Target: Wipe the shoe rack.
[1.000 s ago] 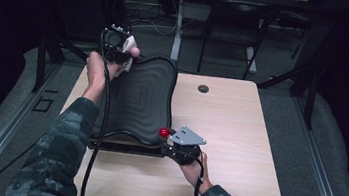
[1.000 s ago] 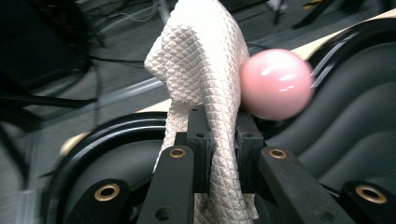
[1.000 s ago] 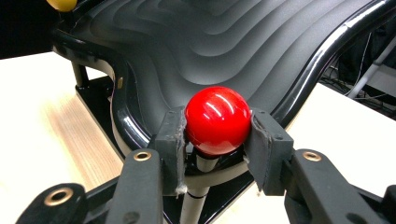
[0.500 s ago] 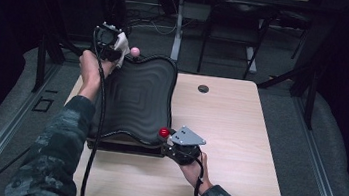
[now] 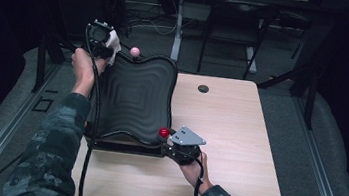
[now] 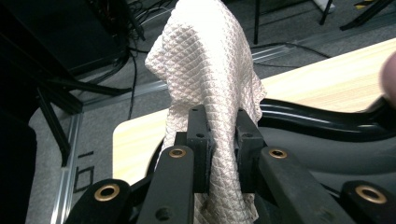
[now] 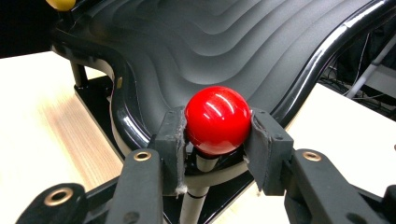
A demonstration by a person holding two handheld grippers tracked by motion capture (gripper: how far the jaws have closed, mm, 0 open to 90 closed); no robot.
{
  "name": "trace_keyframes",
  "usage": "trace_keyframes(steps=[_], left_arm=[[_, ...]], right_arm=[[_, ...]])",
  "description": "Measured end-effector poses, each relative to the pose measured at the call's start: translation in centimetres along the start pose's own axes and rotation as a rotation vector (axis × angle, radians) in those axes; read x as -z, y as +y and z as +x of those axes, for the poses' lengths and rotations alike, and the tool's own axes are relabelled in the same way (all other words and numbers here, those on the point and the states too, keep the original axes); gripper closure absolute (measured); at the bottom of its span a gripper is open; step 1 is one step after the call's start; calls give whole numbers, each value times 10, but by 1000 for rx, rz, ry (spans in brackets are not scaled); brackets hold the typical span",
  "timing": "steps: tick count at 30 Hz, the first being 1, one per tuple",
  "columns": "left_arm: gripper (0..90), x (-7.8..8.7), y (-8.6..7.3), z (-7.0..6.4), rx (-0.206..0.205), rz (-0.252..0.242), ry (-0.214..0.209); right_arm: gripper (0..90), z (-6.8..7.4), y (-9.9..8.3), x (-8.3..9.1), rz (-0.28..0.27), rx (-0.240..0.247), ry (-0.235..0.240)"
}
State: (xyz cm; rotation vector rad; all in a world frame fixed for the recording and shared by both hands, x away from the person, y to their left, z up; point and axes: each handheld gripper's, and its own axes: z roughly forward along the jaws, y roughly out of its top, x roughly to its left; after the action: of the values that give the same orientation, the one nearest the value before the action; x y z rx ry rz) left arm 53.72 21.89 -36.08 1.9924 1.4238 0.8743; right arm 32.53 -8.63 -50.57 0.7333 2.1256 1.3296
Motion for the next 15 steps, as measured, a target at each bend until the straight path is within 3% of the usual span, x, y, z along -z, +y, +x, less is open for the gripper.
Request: trace_keyframes(steps=[15], left_arm=[[806, 4, -11, 20, 43, 38, 7]], right_arm=[[603, 0, 0, 0, -2, -5, 2]])
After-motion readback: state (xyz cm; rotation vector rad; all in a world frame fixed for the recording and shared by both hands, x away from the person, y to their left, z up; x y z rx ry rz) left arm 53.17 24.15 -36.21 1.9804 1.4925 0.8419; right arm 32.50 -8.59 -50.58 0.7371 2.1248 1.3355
